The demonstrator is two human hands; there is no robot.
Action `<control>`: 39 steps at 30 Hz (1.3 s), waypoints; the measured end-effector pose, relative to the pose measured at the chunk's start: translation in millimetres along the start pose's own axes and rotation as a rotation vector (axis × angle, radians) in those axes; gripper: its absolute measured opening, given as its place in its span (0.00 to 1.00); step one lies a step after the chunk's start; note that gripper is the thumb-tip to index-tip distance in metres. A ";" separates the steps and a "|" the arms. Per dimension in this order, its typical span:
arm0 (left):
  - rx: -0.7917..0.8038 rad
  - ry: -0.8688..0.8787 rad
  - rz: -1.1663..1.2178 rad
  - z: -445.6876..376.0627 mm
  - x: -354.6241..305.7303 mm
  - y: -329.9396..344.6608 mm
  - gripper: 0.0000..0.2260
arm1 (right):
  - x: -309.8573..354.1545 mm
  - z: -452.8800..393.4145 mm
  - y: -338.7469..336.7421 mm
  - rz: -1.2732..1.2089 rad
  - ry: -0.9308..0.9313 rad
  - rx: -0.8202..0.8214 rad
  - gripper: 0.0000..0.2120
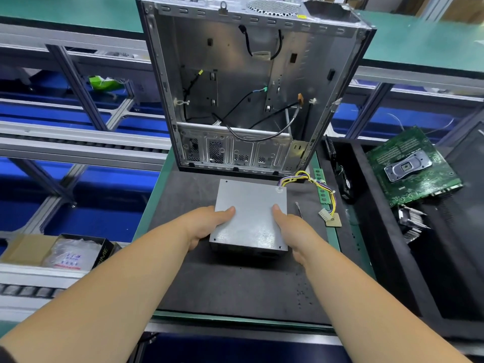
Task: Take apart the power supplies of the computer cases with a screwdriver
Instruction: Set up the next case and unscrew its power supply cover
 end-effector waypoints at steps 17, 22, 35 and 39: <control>-0.109 -0.083 0.103 -7.2 -24.7 2.7 0.37 | 15.5 -5.6 -3.7 -0.395 -0.017 0.171 0.26; -0.086 -0.099 0.109 -13.0 -27.2 5.1 0.34 | 23.1 -3.8 5.6 -0.530 -0.021 0.208 0.17; -0.109 -0.123 0.036 -12.5 -24.3 -2.8 0.37 | 28.8 2.1 0.9 -0.578 -0.011 0.219 0.11; -0.110 -0.113 0.041 -4.6 -29.4 0.5 0.45 | 31.5 7.3 2.0 -0.483 -0.030 0.273 0.15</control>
Point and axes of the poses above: each hand's wrist, its own z-axis away from the middle knuckle, its own y-axis out of the palm, x = y × z, the point moved 4 cm from there along -z, towards the middle knuckle, and after that the axes turned 12 degrees about x, right-handed, at the moved point
